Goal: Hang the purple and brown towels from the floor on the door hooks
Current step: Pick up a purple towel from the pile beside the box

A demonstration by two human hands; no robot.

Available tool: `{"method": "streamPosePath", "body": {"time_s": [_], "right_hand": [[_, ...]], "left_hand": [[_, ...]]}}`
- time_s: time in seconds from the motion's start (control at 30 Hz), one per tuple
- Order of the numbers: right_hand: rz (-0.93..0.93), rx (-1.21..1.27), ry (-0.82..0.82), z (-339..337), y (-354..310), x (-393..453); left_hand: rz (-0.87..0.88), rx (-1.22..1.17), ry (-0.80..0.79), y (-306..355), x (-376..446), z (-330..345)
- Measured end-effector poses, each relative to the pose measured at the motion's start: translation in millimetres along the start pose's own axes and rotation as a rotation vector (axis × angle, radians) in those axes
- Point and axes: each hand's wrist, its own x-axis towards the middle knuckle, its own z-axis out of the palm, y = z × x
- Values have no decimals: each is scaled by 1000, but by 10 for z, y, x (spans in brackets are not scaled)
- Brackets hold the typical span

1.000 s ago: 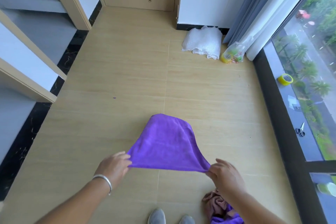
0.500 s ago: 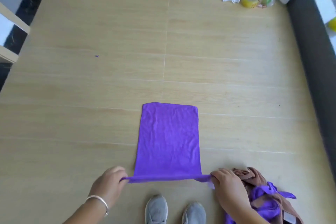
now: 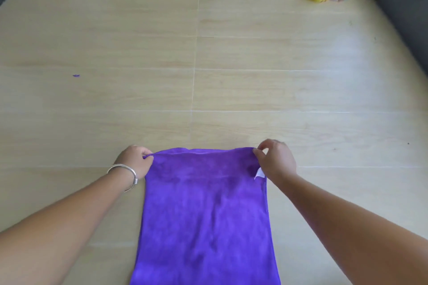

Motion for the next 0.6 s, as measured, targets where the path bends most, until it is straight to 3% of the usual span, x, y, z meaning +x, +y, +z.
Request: {"method": "streamPosePath", "body": {"time_s": [0.1, 0.2, 0.27, 0.4, 0.6], "right_hand": [[-191, -98, -9, 385, 88, 67], [-619, -225, -91, 677, 297, -313], [-745, -356, -199, 813, 463, -626], [-670, -555, -355, 920, 601, -916], [-615, -645, -342, 992, 521, -361]], "left_hand": [[64, 30, 51, 35, 30, 461], [442, 278, 20, -125, -473, 912], [567, 413, -58, -290, -872, 1156], [549, 562, -158, -506, -1166, 1370], [521, 601, -90, -326, -524, 1355]]}}
